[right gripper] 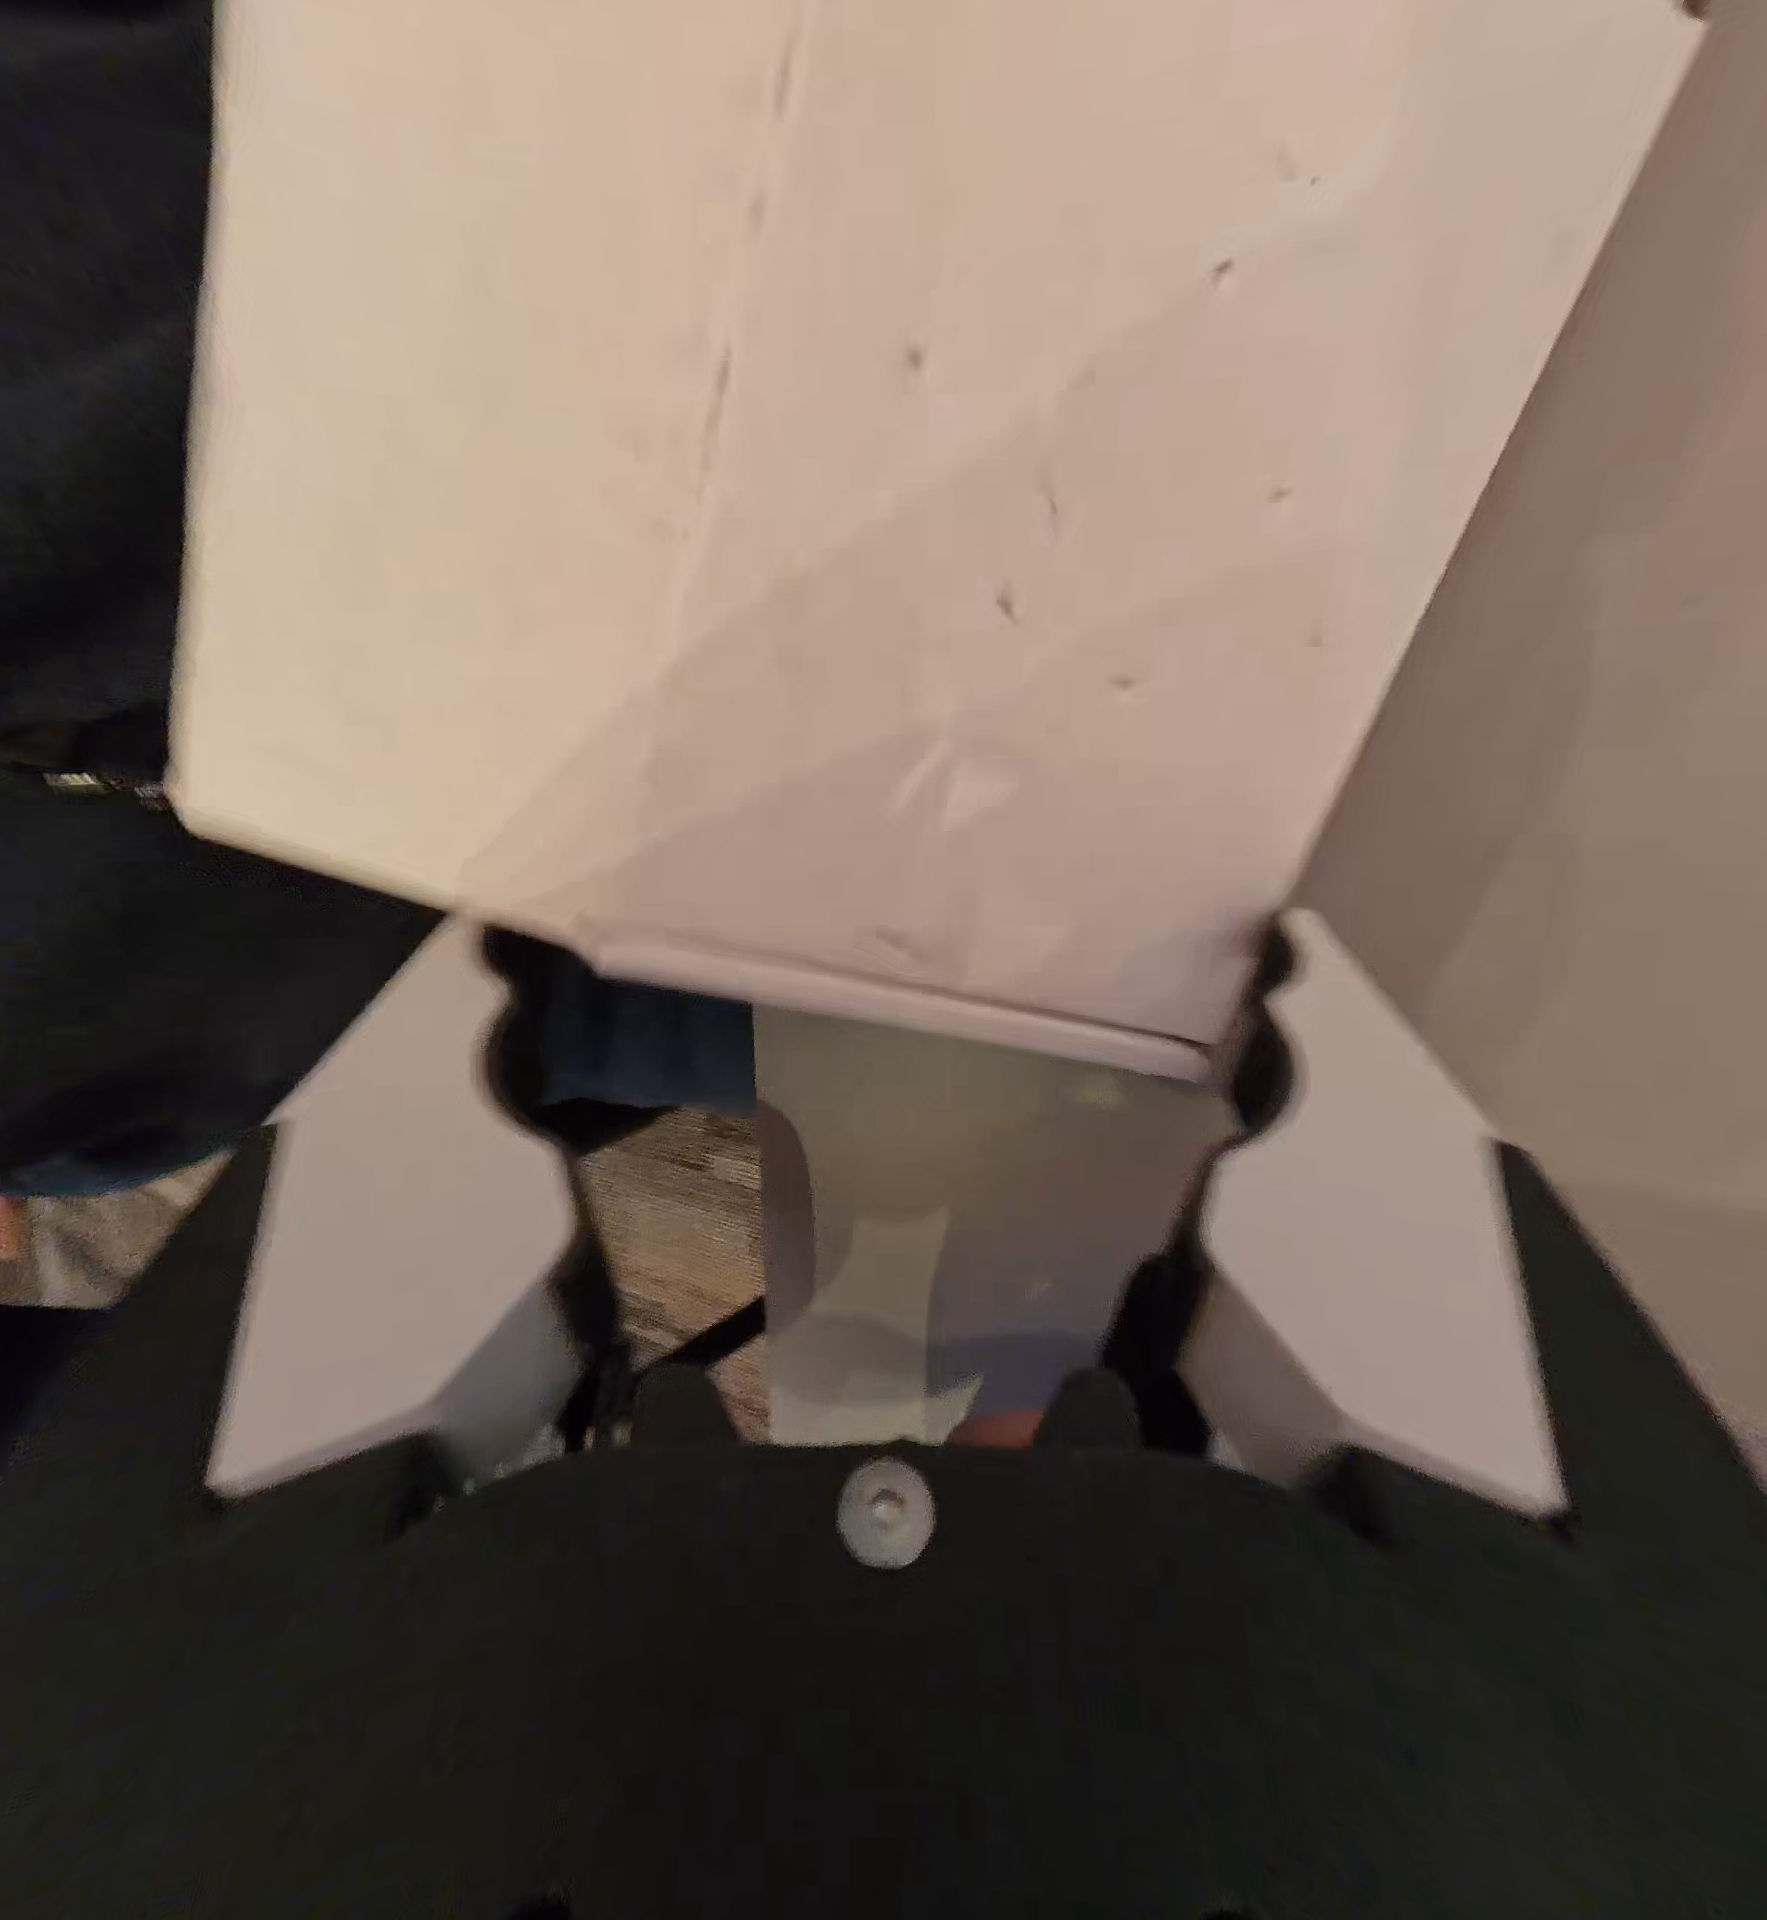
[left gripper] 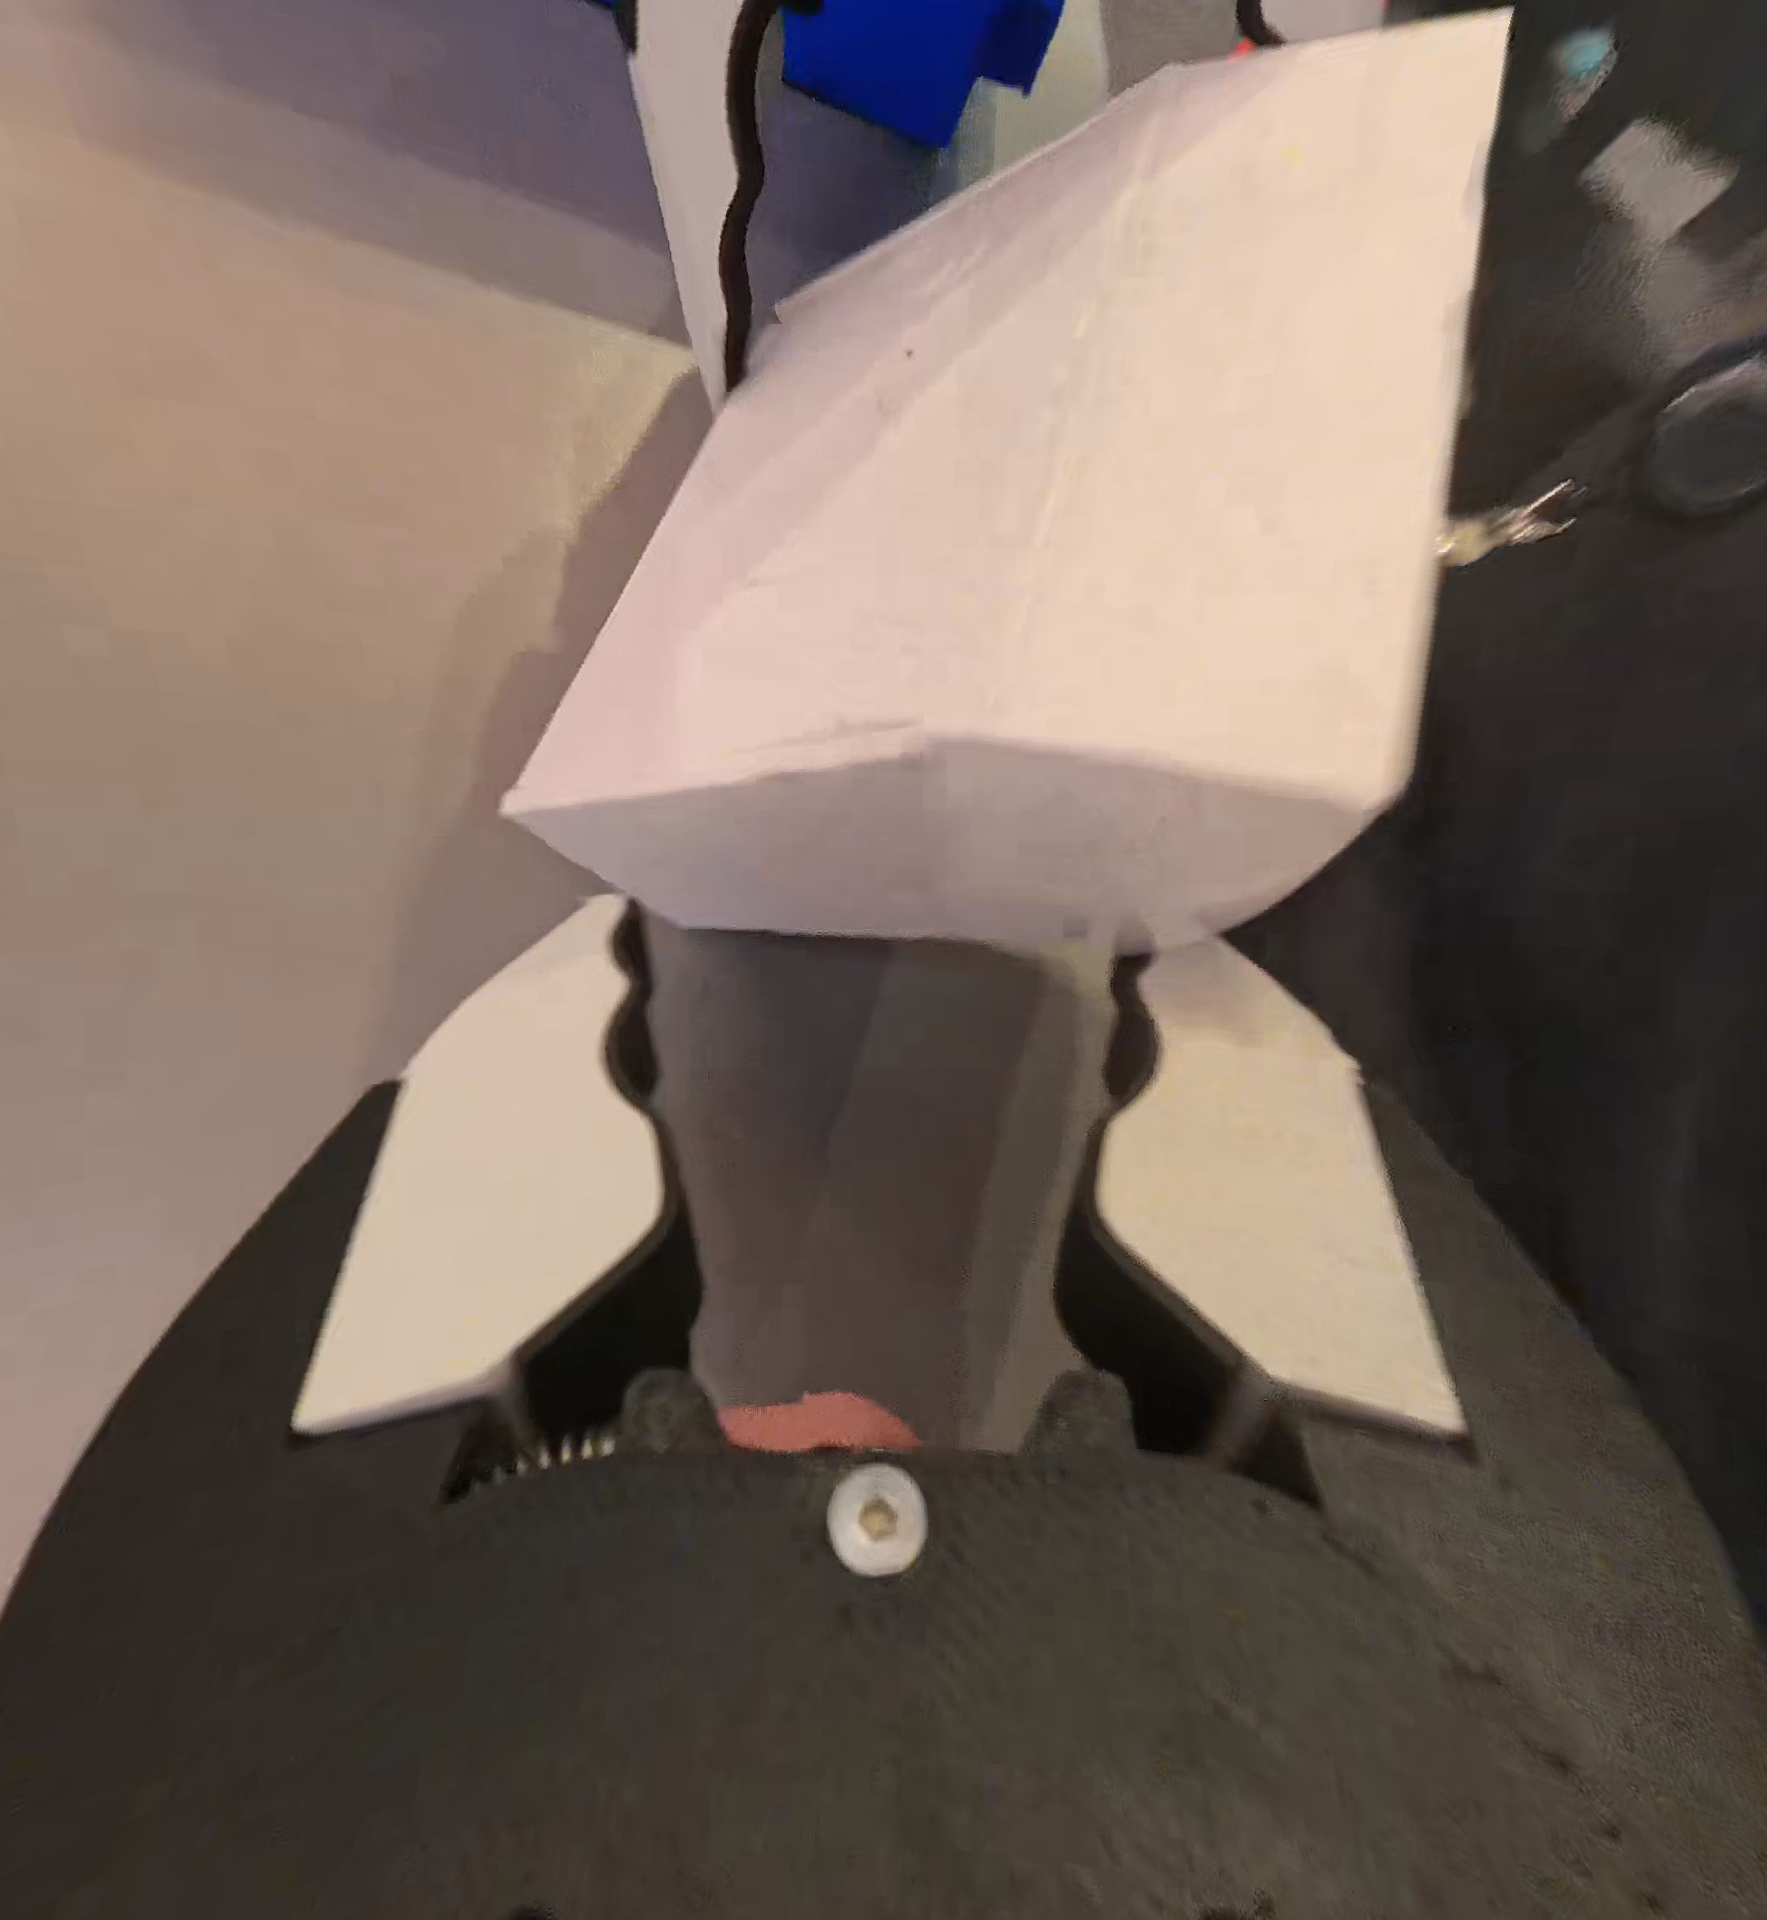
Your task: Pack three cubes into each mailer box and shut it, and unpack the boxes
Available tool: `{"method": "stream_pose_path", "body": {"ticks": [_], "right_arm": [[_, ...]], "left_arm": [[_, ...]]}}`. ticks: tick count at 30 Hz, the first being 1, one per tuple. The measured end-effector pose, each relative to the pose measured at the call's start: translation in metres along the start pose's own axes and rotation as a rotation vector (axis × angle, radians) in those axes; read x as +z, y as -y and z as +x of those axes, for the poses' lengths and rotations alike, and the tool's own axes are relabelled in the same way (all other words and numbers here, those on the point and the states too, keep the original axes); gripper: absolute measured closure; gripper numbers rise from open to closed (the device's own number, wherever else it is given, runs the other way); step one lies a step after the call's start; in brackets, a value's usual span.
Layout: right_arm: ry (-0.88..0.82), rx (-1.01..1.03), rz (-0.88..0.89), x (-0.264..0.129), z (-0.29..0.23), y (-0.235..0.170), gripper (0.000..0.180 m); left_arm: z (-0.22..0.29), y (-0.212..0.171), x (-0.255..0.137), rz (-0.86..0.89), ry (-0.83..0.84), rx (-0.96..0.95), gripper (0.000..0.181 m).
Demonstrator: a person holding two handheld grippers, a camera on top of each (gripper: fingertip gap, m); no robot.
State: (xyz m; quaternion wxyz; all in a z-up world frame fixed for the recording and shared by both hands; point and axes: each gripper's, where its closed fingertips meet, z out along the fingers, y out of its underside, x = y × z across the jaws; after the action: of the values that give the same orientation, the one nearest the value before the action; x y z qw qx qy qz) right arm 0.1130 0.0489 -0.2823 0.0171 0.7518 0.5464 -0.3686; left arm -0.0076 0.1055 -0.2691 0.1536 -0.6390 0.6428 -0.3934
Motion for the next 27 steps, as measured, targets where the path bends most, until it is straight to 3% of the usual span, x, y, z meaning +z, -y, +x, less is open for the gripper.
{"method": "stream_pose_path", "body": {"ticks": [1, 2, 4, 8, 11, 16, 22, 27], "right_arm": [[0.060, 0.038, 0.029, -0.002, -0.003, 0.005, 0.076], [0.140, 0.074, 0.081, -0.005, -0.009, 0.014, 0.093], [0.166, 0.092, 0.117, -0.007, -0.005, 0.019, 0.103], [0.088, 0.096, 0.055, 0.006, 0.006, 0.015, 0.102], [-0.078, 0.045, 0.066, 0.004, 0.010, 0.018, 0.085], [-0.392, 0.004, 0.136, -0.014, 0.005, 0.022, 0.076], [-0.287, 0.085, 0.289, -0.008, 0.003, 0.031, 0.096], [-0.152, 0.111, 0.345, -0.014, 0.009, 0.042, 0.094]], "left_arm": [[0.001, 0.000, 0.004, -0.022, 0.031, 0.067, 0.085], [0.004, 0.001, 0.010, -0.040, 0.055, 0.125, 0.073], [0.004, 0.002, 0.020, -0.077, 0.117, 0.238, 0.074], [0.000, 0.001, 0.033, -0.109, 0.185, 0.305, 0.092], [-0.001, 0.003, 0.032, -0.067, 0.195, 0.269, 0.098], [0.002, 0.014, 0.033, -0.006, 0.240, 0.243, 0.094], [0.003, 0.024, 0.042, -0.019, 0.342, 0.370, 0.089], [0.010, 0.046, 0.041, -0.006, 0.418, 0.512, 0.080]]}}
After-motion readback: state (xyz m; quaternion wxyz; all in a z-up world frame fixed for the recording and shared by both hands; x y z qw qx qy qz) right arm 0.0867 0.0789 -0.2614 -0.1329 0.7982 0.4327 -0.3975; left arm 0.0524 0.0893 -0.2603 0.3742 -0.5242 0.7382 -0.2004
